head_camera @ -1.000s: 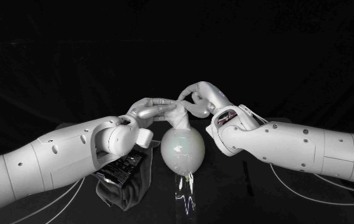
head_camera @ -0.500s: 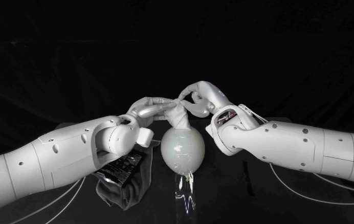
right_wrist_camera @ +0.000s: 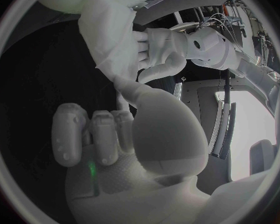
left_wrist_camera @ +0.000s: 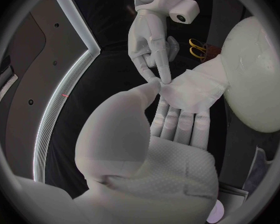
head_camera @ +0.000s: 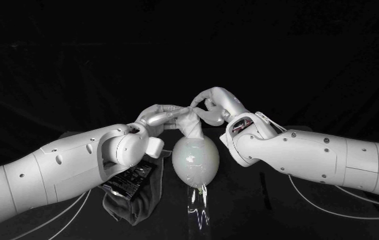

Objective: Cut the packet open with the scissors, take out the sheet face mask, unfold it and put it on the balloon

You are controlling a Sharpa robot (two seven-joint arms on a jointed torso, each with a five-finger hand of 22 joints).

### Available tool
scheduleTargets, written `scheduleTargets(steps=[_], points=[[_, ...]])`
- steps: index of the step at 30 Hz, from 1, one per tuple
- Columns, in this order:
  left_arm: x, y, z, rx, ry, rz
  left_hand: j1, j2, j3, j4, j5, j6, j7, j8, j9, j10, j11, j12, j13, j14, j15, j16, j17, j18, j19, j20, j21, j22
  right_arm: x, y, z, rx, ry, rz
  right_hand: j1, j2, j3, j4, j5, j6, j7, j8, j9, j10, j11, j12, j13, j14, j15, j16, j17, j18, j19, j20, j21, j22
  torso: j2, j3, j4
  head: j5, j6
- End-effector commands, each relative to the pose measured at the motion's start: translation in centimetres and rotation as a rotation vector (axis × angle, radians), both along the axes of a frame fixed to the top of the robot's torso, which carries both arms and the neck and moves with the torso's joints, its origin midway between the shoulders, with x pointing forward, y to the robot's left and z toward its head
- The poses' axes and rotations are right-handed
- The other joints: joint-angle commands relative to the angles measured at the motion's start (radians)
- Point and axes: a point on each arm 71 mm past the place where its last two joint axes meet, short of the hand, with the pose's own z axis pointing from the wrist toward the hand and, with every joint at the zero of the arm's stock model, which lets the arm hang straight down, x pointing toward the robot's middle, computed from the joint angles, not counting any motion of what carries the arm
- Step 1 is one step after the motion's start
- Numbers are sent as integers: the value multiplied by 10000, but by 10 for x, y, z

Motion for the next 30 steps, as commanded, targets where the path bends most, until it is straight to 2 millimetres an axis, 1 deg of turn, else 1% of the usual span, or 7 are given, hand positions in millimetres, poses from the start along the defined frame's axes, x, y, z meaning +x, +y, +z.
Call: scheduleTargets(steps=[1,8,13,18,20,23,30], points=[[0,-1,1,14,13,70,-146,-57,-119,104,-6,-58,-26,-71,-10,-29,45,-21,19,-63,3,-55,21,147,-7,65,-83,-11,-1,2,0,-85,-15,149,-80,24,55,-10,64,20,30,24,15,1064,-60,31,2603,1045,-77,57,2633,-39,215,-49,24,2094,-2,-2,1,7,-14],[1,-2,1,14,-12,99,-192,-94,-180,173,-6,-46,-42,-79,-11,-23,35,-12,24,-75,2,-62,37,147,-19,77,-111,-12,0,4,0,-136,56,189,-80,24,55,-10,64,20,30,24,15,1064,-60,31,2603,1045,-77,57,2633,-39,215,-49,24,2094,3,-7,3,9,-20],[1,-3,1,0,-47,127,-128,-75,-171,176,-4,2,-82,-61,-1,-13,12,-4,26,-91,-5,-72,48,147,-28,83,-134,-11,0,5,-1,-183,117,223,-80,24,55,-10,64,20,30,24,15,1064,-60,31,2603,1045,-77,57,2633,-39,215,-49,24,2094,6,-4,5,10,-27],[1,-3,2,-30,-123,196,21,15,-102,164,-3,82,-133,-31,15,-6,-17,-2,25,-111,-19,-84,67,149,-33,88,-163,-9,0,7,-2,-238,184,248,-92,21,75,-21,64,14,28,41,29,1067,-63,39,2607,1045,-80,57,2633,-42,222,-52,39,2098,-1,-3,5,10,-37],[2,-3,2,-51,-157,214,117,90,-39,155,-3,158,-177,5,32,13,-41,4,25,-127,-27,-94,78,146,-46,92,-187,-10,1,7,-2,-267,201,251,-92,21,75,-21,64,14,28,41,29,1067,-63,39,2607,1045,-80,57,2633,-42,222,-52,39,2098,-1,-4,6,6,-35],[2,-3,2,-77,-187,233,141,124,-15,167,-3,195,-194,22,40,26,-50,8,25,-141,-29,-103,84,138,-72,101,-211,-14,1,8,-2,-306,214,249,-92,21,75,-21,64,14,28,41,29,1067,-63,39,2607,1045,-80,57,2633,-42,222,-52,39,2098,2,-3,12,3,-41],[2,-4,3,-152,-231,242,59,275,15,369,-4,360,-268,100,80,93,-90,20,26,-180,-37,-132,118,129,-181,129,-315,-13,2,8,-2,-382,232,219,-92,21,75,-21,64,14,28,41,29,1067,-63,39,2607,1045,-80,57,2633,-42,222,-52,39,2098,2,-7,7,6,-40]])
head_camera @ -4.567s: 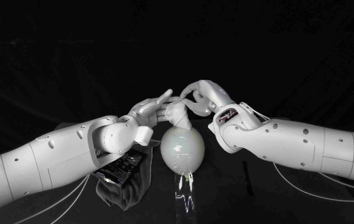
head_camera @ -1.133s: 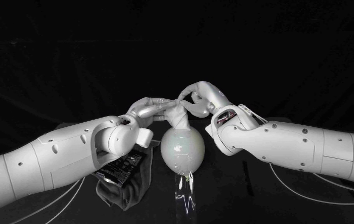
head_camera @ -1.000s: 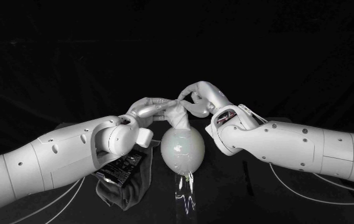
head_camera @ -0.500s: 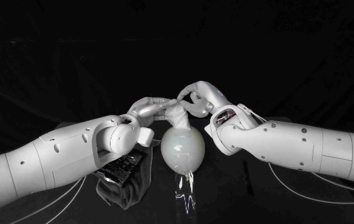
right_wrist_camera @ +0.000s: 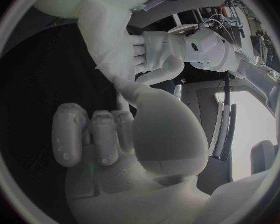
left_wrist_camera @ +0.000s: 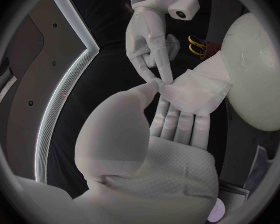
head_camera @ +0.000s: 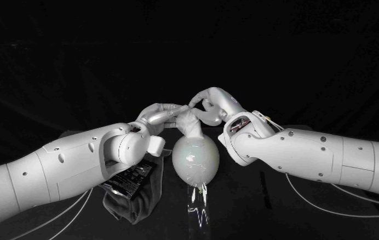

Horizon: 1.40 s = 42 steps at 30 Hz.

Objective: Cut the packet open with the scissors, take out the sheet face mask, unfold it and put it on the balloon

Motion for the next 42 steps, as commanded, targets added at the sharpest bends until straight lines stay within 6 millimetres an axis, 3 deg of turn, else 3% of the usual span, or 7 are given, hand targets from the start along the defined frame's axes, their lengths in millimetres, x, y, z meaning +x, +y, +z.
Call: scheduleTargets(steps=[1,5,14,26,42], points=[[0,-2,3,-204,-194,22,26,134,28,74,-4,118,-12,64,28,61,-42,30,20,-67,-5,-35,19,139,-55,3,-50,0,0,2,-1,-206,28,74,-92,21,47,7,64,32,46,46,9,1067,-62,35,2605,1046,-81,64,2635,-42,204,-29,57,2103,3,2,2,7,-9],[0,-1,3,-190,-176,52,394,491,359,-15,-4,411,-178,303,147,413,-192,141,42,-11,-92,-12,80,148,-32,-5,-74,16,0,2,0,-162,-44,63,-92,21,47,7,64,32,46,46,9,1067,-62,35,2605,1046,-81,64,2635,-42,204,-29,57,2103,-2,8,1,15,-15],[1,-1,3,-151,-153,88,731,851,764,-310,-6,501,-245,719,400,931,-327,244,52,87,-162,12,167,157,62,-46,-51,37,-1,2,0,-156,-67,87,-92,21,47,7,64,32,46,46,9,1067,-62,35,2605,1046,-81,64,2635,-42,204,-29,57,2103,-3,7,-8,27,-22],[0,-2,3,-264,-61,229,669,992,1089,-373,-3,383,-289,957,605,1133,-381,222,41,190,-208,31,224,161,147,-90,-8,47,-1,3,-1,-260,22,177,-103,16,64,-3,64,25,45,62,22,1072,-64,47,2612,1046,-83,64,2635,-40,199,-31,46,2100,-1,6,-2,44,-27],[3,6,0,-415,300,746,265,841,1812,-660,2,206,-286,1300,963,1293,-396,108,39,268,-230,7,314,156,217,-138,37,47,-2,-5,2,-109,-304,57,-108,12,71,-9,65,22,44,69,28,1080,-64,65,2623,1046,-84,64,2635,-44,208,-33,66,2105,-6,7,1,57,-25]])
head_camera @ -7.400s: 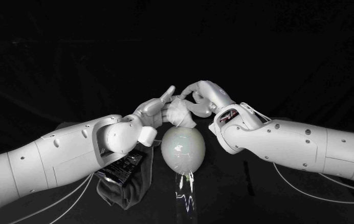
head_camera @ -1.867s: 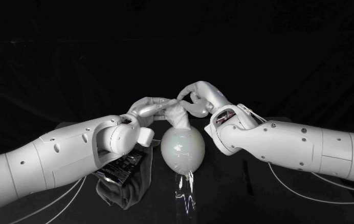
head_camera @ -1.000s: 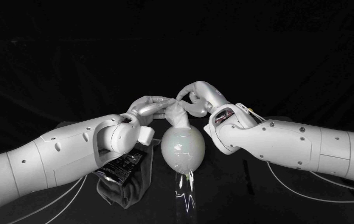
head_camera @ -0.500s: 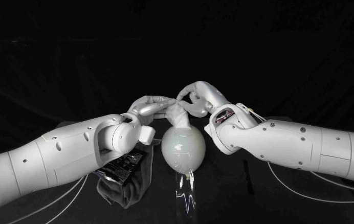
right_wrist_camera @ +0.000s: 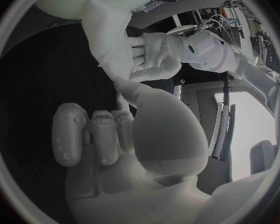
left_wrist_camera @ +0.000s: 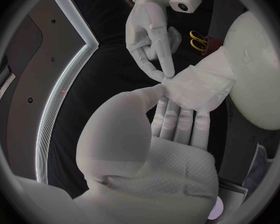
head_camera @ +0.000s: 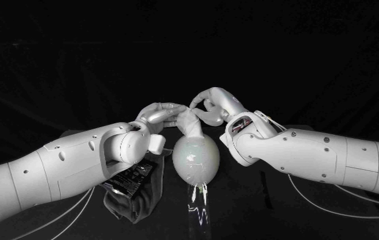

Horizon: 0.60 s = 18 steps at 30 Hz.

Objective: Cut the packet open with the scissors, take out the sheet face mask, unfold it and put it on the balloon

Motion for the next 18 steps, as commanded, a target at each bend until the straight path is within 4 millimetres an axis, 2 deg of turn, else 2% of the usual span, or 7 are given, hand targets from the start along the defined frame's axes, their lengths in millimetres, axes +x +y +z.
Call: scheduleTargets(steps=[1,18], points=[[1,2,1,-186,66,254,-124,-25,167,-86,40,-75,-6,133,663,79,10,-43,-4,89,17,8,19,102,74,6,39,11,-1,-1,2,-31,-266,55,-108,13,72,-9,67,5,26,42,15,1095,-49,29,2624,1046,-84,35,2635,-45,245,-34,68,2101,-1,1,3,12,0],[1,0,1,-204,189,229,-332,-95,405,-268,36,-105,-7,247,775,144,1,-60,1,127,6,11,63,101,93,-6,56,14,-1,0,1,-50,-179,88,-115,8,79,-14,67,5,25,52,23,1098,-50,35,2628,1046,-85,35,2635,-53,262,-35,105,2112,0,-4,-4,35,-26]])
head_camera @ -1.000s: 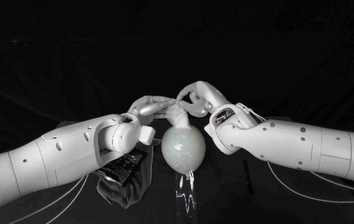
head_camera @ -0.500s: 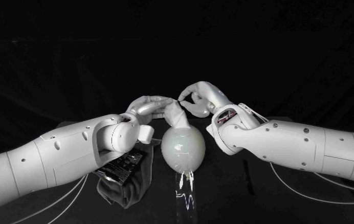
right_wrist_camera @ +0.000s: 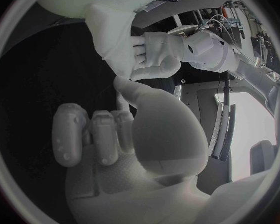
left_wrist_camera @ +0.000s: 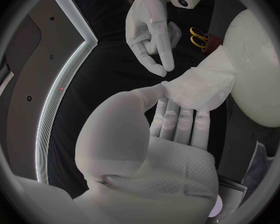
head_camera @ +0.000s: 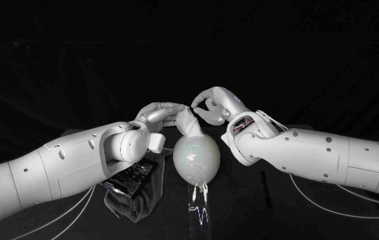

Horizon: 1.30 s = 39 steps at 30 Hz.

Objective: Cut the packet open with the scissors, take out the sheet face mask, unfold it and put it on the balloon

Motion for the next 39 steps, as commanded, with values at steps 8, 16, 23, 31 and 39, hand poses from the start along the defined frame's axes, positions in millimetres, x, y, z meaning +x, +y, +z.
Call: scheduleTargets(steps=[8,16,23,31,39], points=[[-1,-2,1,-209,71,-91,-208,7,93,-80,25,-85,4,81,814,123,20,-62,4,88,6,23,36,107,106,0,62,14,3,2,-1,39,166,81,-1155,-400,-552,683,43,-1042,373,-499,-151,665,157,-944,2053,1046,115,43,2627,39,11,45,-465,1961,-3,3,2,13,-3],[-2,-4,2,-276,93,-276,-318,0,73,-73,26,-114,7,106,840,118,29,-80,-2,77,12,15,47,105,108,10,60,10,5,6,-2,156,180,161,-1220,-630,-943,911,64,-1526,644,-985,-359,508,474,-1234,1893,1046,346,43,2627,47,-49,242,-565,1934,11,2,2,17,-4],[-3,-5,2,-286,86,-304,-515,27,31,14,26,-153,-17,148,880,124,28,-97,-5,74,16,11,68,105,102,32,46,1,6,8,-3,178,138,203,-1097,-581,-963,913,63,-1464,646,-1015,-374,515,483,-1211,1907,1046,364,43,2627,44,-32,278,-529,1946,-1,1,5,14,-3],[-3,-5,2,-283,59,-262,-636,57,7,77,27,-190,-37,179,911,128,22,-110,-7,69,11,8,85,108,101,45,35,-4,5,12,-3,99,253,463,-864,-451,-1035,944,63,-1034,519,-920,-343,562,388,-1116,1961,1046,304,43,2627,48,-1,304,-462,1966,1,-4,1,21,-11],[-3,-5,2,-285,48,-249,-657,70,7,91,27,-198,-40,185,918,128,21,-113,-8,67,10,7,88,109,102,47,33,-5,4,12,-4,82,265,554,-590,-230,-1034,929,64,-516,290,-708,-260,617,201,-1018,2017,1046,163,43,2627,35,55,231,-349,1999,-2,2,7,20,-9]])
